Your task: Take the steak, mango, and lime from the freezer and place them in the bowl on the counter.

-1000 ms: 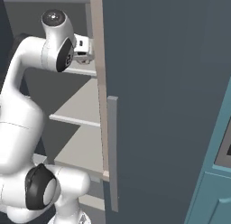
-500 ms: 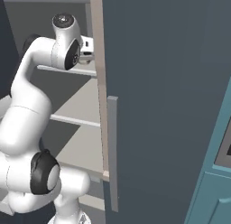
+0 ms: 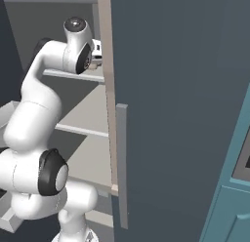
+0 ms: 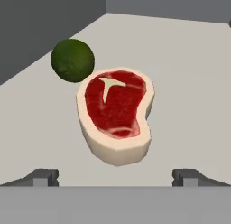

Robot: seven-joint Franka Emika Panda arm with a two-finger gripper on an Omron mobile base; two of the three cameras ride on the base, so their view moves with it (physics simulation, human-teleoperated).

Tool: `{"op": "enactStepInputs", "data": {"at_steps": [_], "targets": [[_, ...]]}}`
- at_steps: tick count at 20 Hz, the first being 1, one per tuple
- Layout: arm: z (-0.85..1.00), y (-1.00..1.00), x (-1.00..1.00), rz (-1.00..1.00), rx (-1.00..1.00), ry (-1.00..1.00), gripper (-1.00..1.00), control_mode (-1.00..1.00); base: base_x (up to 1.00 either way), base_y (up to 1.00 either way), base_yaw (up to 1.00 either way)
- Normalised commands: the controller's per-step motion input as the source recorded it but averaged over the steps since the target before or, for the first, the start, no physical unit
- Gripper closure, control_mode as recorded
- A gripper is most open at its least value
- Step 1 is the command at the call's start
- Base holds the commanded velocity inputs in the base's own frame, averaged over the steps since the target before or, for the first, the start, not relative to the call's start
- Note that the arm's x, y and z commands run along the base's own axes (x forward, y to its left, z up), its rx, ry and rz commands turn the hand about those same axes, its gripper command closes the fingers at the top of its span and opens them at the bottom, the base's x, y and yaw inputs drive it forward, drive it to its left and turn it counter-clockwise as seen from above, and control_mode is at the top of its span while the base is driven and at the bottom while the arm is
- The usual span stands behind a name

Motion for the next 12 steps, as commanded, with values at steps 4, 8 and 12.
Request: {"op": "enactStepInputs", "data": {"at_steps": [4,8,12], "targets": [[-0.05,0.00,0.26,0.00,0.00,0.00,-1.00,-1.00,0.00,0.00,0.00],[-0.05,0.00,0.26,0.00,0.00,0.00,-1.00,-1.00,0.00,0.00,0.00],[-0.15,0.01,0.05,0.00,0.00,0.00,-1.00,-1.00,0.00,0.00,0.00]]}}
